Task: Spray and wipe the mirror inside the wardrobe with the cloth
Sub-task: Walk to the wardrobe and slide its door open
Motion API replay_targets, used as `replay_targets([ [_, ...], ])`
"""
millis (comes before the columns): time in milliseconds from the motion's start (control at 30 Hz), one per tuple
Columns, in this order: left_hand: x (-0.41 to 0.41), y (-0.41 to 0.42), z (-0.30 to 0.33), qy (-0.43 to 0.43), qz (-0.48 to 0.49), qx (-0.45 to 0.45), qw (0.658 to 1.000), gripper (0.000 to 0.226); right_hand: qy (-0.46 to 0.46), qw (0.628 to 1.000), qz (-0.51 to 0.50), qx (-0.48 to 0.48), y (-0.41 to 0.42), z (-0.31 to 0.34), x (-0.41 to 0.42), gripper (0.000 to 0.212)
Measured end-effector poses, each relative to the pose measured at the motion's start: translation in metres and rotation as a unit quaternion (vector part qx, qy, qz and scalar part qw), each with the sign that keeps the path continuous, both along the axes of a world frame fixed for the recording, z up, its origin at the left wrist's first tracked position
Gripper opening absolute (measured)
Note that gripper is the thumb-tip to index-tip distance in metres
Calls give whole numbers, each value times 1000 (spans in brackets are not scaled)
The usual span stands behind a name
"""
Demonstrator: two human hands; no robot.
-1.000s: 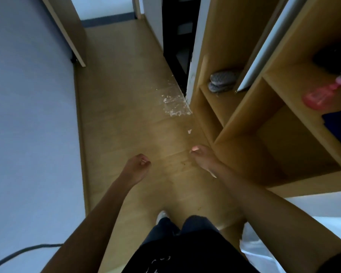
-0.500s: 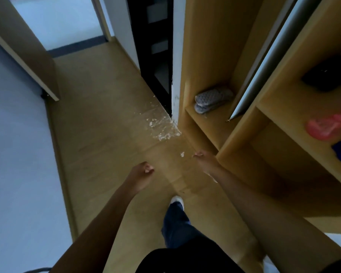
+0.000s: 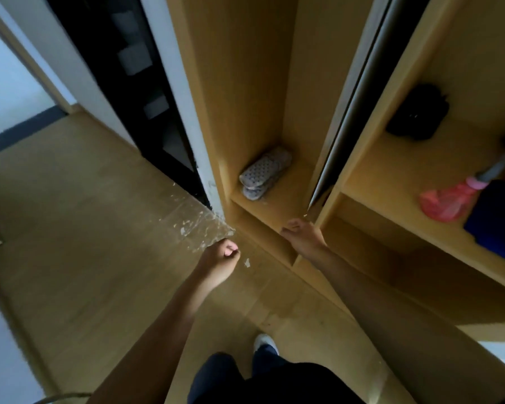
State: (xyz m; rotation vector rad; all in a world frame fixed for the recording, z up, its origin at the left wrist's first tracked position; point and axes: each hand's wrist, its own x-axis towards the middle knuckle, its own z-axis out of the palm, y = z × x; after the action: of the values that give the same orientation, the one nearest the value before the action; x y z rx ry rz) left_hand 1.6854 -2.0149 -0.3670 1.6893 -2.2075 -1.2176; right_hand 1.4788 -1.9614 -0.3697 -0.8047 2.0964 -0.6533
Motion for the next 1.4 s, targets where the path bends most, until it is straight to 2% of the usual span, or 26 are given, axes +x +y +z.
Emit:
replay_targets([
  [167, -32, -39, -1, 18, -83, -2, 996, 15, -7, 996, -89, 0, -3, 9, -19, 42],
  [367, -59, -88, 9, 53, -198, -15, 979, 14, 9, 975, -217, -54, -13, 30, -24, 25],
  [500, -65, -119, 21, 69, -256, -25, 964, 12, 16, 956, -282, -76, -26, 46, -12, 41],
  [733, -69, -145, 38, 58, -360, -24, 931, 18, 51, 934, -332, -120, -35, 82, 2, 48],
  [1033, -106, -137, 78, 120, -364, -64, 921, 25, 124, 914, -340, -183, -42, 152, -12, 59],
  [1233, -135, -128, 117, 155, -363, -92, 914, 29, 185, 904, -306, -235, -48, 210, -29, 66],
  [1400, -161, -120, 158, 197, -335, -128, 913, 39, 234, 877, -288, -306, -55, 263, -39, 70],
])
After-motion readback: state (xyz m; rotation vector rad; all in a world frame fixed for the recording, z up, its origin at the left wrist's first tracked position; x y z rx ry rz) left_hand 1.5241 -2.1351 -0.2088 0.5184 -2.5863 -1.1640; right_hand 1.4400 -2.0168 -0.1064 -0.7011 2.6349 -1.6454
